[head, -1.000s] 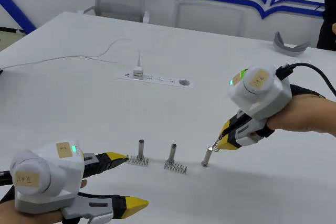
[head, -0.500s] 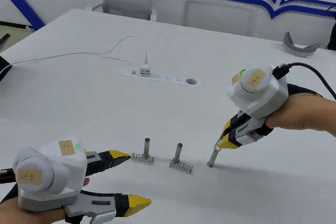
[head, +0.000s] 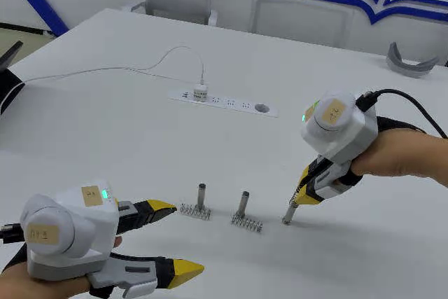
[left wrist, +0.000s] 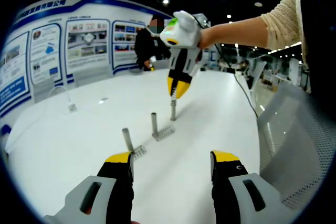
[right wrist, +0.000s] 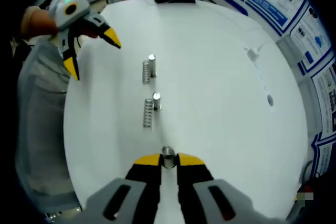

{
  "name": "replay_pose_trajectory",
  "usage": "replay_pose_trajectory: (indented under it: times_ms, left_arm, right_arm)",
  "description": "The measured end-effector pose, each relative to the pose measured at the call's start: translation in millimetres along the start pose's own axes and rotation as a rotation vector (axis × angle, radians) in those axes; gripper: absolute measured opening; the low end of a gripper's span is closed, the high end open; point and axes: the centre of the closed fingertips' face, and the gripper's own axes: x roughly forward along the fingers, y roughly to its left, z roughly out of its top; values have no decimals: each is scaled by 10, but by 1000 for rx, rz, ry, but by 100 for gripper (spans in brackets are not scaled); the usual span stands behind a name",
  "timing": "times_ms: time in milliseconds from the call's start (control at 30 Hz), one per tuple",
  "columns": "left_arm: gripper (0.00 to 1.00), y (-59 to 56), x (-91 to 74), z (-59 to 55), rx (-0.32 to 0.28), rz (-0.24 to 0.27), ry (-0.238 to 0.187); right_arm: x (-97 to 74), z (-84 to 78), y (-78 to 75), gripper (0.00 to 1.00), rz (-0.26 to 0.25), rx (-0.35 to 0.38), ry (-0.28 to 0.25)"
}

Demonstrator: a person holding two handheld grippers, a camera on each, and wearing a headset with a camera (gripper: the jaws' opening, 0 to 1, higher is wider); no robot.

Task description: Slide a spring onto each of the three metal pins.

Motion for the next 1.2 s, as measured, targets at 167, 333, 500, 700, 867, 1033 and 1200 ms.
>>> replay_pose_trajectory:
  times_ms: [167,333,500,700,867,1033,1200]
  left_arm:
    - [60,-3,3,0,-2,0,1]
    - [60,-2,4,3,-4,3,-1]
    - [60,4,2,1,-7,5,-2]
    - [60,20,-6,-2,-11,10,-5]
    - [60,33,-8,-5,-13,13,-4]
    - [60,31,4,4,-13,13,-5]
    - [60,30,9,7,-11,14,-6]
  right_arm:
    - [80,-29,-3,12,12,5,19]
    - [165,-69,-3,12,24,13,35]
    - [241,-106,12,12,37,24,48]
    - [341,-157,19,12,49,34,65]
    - [374,-169,20,12,55,46,67]
    - [369,-170,20,12,57,50,65]
    - [370,-183,28,13,58,51,68]
